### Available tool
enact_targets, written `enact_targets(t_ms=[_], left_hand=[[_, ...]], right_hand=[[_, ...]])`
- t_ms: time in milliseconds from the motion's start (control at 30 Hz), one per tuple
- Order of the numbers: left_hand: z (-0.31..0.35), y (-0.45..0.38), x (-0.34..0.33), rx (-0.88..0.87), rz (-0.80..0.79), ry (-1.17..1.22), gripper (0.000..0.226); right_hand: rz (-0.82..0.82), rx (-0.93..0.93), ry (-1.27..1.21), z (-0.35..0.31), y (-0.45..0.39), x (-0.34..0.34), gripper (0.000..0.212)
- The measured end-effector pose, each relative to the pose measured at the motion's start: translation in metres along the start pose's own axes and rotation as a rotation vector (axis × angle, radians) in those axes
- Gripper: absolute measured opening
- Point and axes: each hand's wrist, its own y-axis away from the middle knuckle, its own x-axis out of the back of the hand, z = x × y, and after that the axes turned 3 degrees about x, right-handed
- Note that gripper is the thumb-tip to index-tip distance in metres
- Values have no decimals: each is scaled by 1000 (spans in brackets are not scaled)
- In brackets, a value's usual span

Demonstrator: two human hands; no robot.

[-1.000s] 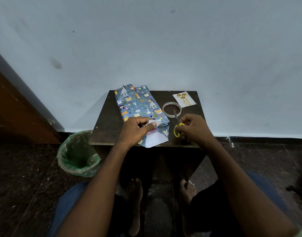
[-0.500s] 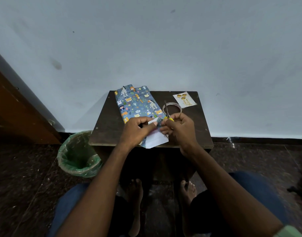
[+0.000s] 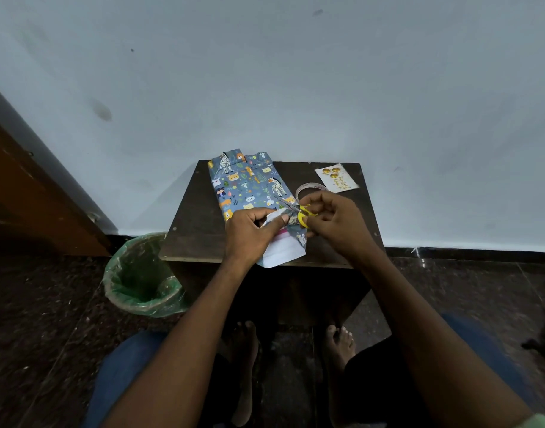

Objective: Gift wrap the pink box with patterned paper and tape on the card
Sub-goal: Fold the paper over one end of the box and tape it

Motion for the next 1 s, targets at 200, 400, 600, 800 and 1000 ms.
enact_targets(t_ms=[200,400,600,800,1000], left_hand=[[4,3,-1,19,-17,38,16],[4,2,0,27,-11,68,21],[3,1,0,30,-24,63,20],[1,1,0,33,-39,81,20],[-2,0,-1,-5,-50,112,19]], right_hand=[[-127,108,306,-13,-10,28,36],[-210,158,366,-21,-12,50,46],[-254,185,382,-22,-10,47,44],[-240,252,398,-26,-10,38,44],[-232,289,442,-27,-9,38,45]])
